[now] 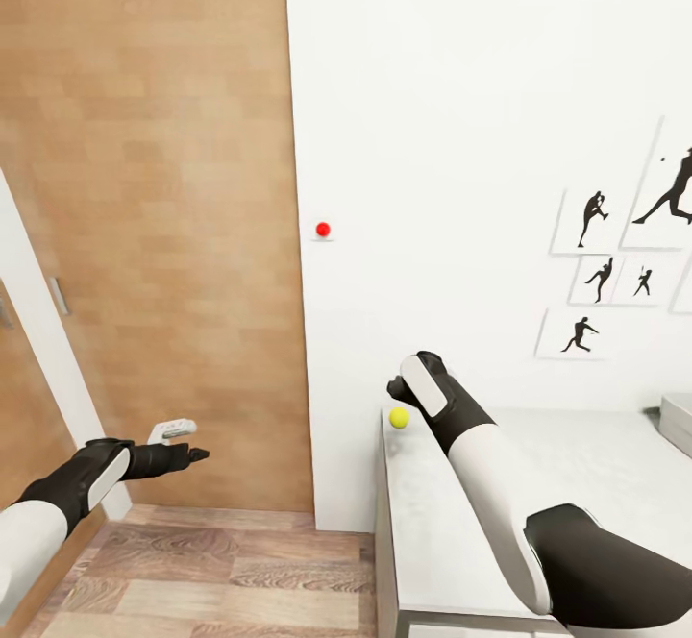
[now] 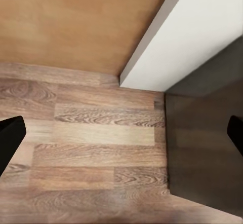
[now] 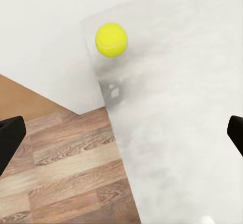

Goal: Put all the toys in the child's room - the three board games (two on the bed and one on the table), the two jigsaw puzzles on the table, and the tennis ball on the table - inside the toy box on the table in the child's room.

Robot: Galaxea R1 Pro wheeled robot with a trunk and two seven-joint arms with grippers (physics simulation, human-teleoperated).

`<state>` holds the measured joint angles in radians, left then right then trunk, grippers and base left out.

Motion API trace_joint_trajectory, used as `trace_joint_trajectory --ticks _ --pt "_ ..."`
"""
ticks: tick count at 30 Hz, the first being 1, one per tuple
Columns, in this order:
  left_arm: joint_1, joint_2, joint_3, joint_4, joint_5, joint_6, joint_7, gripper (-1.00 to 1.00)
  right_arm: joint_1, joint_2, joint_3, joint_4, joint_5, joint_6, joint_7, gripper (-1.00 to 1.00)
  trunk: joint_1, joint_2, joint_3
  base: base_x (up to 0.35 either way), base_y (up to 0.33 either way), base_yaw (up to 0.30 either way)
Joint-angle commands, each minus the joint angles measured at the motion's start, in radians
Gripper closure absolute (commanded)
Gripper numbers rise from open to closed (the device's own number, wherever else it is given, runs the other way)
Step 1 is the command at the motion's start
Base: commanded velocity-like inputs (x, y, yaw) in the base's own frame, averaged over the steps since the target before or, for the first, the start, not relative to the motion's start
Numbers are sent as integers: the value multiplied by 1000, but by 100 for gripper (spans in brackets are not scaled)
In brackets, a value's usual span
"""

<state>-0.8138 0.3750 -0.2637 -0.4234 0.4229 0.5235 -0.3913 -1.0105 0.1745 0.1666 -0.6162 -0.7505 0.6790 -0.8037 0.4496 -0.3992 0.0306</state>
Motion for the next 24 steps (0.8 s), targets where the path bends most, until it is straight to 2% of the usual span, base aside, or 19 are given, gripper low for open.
trace_joint_trajectory --ticks 1,6,9,13,24 --pt "1 -1 -5 -1 5 4 1 -100 0 0 4 -1 -6 3 -4 -100 0 -1 -1 0 17 0" --pt "12 -9 -10 0 4 4 5 -100 0 0 6 0 -5 4 7 -100 0 -1 -1 0 8 0" --pt "15 -28 -41 0 3 4 6 -100 -2 0 7 0 -3 4 10 -100 0 -1 -1 0 1 0" --pt "16 -37 -70 0 2 4 7 -100 -11 0 7 0 -2 5 10 -100 0 -1 -4 0 0 16" --pt "16 -39 -80 0 2 4 7 -100 -41 0 8 0 5 5 15 -100 0 -1 -21 0 0 60"
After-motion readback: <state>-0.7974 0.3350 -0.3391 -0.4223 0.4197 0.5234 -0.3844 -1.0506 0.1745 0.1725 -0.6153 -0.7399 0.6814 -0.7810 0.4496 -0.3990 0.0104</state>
